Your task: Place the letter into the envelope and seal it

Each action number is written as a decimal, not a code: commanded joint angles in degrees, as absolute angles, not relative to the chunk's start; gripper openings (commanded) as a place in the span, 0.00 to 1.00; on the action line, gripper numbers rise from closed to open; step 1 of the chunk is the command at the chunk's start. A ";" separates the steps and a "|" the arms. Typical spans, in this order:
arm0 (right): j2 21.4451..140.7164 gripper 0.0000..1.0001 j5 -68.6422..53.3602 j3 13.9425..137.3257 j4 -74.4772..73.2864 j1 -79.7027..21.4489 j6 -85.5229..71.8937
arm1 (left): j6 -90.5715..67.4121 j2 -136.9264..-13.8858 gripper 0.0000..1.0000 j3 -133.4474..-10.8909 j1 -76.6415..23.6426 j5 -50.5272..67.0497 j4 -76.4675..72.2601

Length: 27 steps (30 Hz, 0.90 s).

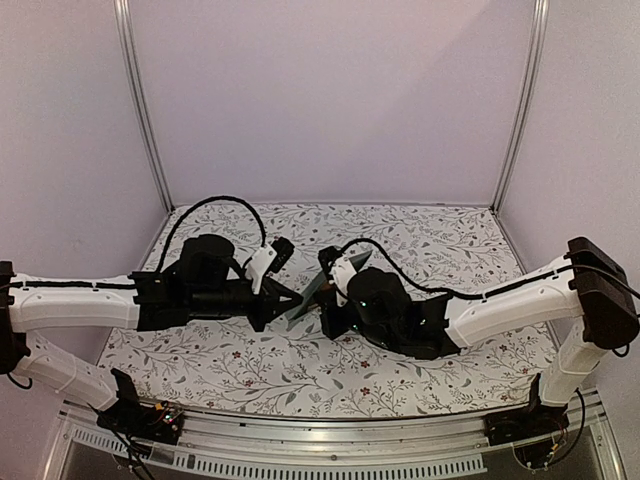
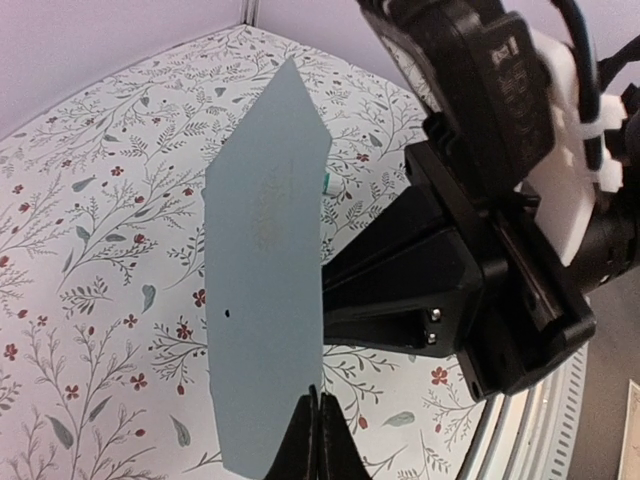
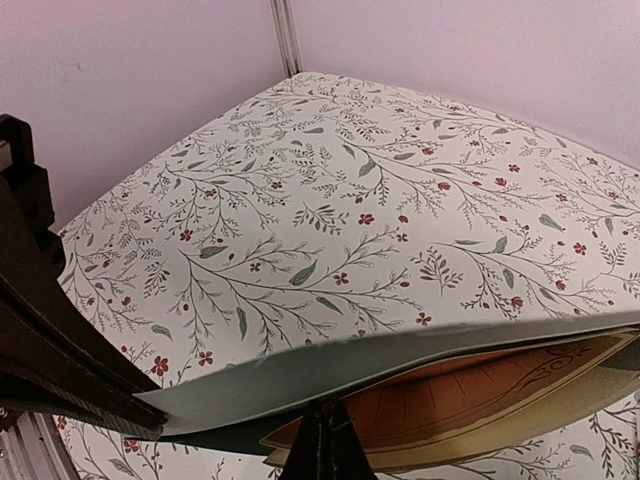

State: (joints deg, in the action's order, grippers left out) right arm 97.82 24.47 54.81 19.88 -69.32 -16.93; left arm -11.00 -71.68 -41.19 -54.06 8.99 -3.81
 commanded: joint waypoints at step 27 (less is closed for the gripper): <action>75.61 0.53 19.12 51.00 14.92 -69.08 -16.13 | -10.98 -71.02 0.00 -40.21 -52.49 9.33 -6.80</action>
State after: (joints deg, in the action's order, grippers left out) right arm 80.27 16.36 54.15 16.71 -69.30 -15.79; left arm -11.00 -71.24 -40.64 -53.54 8.47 -4.47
